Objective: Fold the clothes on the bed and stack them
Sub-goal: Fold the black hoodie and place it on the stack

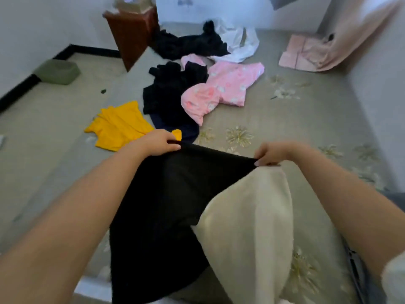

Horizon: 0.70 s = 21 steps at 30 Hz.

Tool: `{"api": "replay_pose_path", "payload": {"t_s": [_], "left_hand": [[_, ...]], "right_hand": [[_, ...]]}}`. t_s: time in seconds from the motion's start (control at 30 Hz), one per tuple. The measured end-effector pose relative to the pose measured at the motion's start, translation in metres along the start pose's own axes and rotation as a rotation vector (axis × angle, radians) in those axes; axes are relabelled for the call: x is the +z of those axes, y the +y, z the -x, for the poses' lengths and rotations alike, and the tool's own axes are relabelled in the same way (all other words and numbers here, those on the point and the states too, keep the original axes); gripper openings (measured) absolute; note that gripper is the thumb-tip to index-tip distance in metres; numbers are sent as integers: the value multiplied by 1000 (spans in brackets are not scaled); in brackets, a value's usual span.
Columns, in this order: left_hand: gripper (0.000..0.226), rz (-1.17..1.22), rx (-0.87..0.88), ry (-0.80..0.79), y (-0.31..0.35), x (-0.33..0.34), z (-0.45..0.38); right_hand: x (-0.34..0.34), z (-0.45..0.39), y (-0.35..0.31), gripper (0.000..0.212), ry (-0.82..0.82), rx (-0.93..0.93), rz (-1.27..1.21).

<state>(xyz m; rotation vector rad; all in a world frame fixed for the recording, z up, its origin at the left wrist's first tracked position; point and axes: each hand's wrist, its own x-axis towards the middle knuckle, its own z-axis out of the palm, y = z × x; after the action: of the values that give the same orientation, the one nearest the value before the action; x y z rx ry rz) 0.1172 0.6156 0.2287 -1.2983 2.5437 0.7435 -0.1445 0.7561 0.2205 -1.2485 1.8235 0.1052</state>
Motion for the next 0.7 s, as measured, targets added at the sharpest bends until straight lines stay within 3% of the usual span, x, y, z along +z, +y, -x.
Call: {"api": "replay_pose_path", "payload": {"t_s": [0.07,0.13,0.17,0.27,0.37,0.43,0.5,0.6,0.7], "left_hand": [[28,-169,-129,394,0,1,-20],[34,-218,-167,496,1,19,-33],[36,-234,-128,467,1,35,-38],[46,-264,33,305,-4,99,-40],[69,-306,-49,66,-23,166,-32],[78,-303,-145,-12,-40,201,-32],[81,-291,-203,-32,-55,225,-38],[83,-229,-211,18,-60,248,-50],[58,-76,-165,208,-55,254,-65]], "right_hand": [[-13,-21,4,26,533,95,369],[-7,-38,7,31,824,158,338],[4,-46,9,31,820,147,300],[55,-76,27,31,604,33,293],[108,-97,58,38,448,67,172],[136,-109,83,38,490,149,20],[160,-118,102,45,543,235,-65],[192,-129,118,76,540,340,-159],[199,-146,120,85,669,386,-499]]}}
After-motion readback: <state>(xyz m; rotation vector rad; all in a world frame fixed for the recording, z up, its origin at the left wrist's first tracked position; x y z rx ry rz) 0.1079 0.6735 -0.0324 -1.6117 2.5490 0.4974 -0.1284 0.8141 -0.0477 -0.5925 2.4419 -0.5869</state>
